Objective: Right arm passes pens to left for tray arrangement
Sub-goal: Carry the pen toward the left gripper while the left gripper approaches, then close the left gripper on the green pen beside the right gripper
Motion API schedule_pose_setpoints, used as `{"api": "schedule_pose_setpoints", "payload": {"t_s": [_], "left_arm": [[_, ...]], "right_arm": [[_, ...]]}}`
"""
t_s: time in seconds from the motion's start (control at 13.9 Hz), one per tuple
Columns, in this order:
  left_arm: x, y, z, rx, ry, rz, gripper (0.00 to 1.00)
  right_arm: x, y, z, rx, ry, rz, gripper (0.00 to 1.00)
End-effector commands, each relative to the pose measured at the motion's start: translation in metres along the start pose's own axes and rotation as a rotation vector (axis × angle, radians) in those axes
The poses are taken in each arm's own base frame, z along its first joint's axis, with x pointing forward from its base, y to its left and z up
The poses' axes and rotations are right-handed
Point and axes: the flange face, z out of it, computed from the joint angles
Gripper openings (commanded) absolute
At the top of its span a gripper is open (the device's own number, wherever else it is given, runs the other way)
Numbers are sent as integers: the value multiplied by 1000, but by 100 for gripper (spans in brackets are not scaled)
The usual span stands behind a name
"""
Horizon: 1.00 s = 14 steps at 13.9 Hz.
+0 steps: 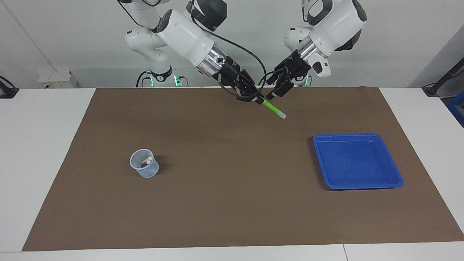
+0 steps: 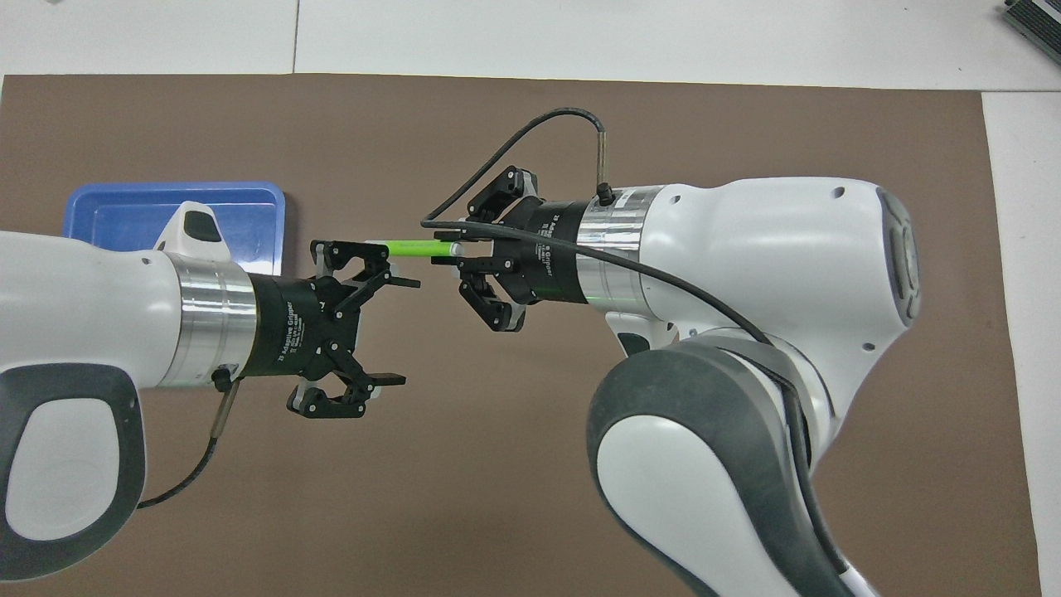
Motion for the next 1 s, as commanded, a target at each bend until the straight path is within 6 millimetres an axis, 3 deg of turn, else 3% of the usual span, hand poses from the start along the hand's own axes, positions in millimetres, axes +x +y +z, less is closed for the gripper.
{"api": "schedule_pose_setpoints", "payload": {"t_s": [0.0, 0.22, 0.43, 0.5, 0.93], "left_arm": [[7, -5, -5, -51, 1, -29, 95], [10, -1, -8, -89, 5, -90, 87], [55, 2, -34, -95, 15, -199, 87], [60, 0, -37, -81, 14, -208, 88], [57, 1, -35, -87, 15, -195, 85]], "right_arm": [[-11, 9, 8, -32, 16, 2, 0], [-11, 16, 11, -83, 39, -8, 0], [-11, 19, 12, -101, 46, -13, 0], [-11, 19, 12, -102, 50, -16, 0], [-11, 19, 12, -100, 51, -17, 0]]}}
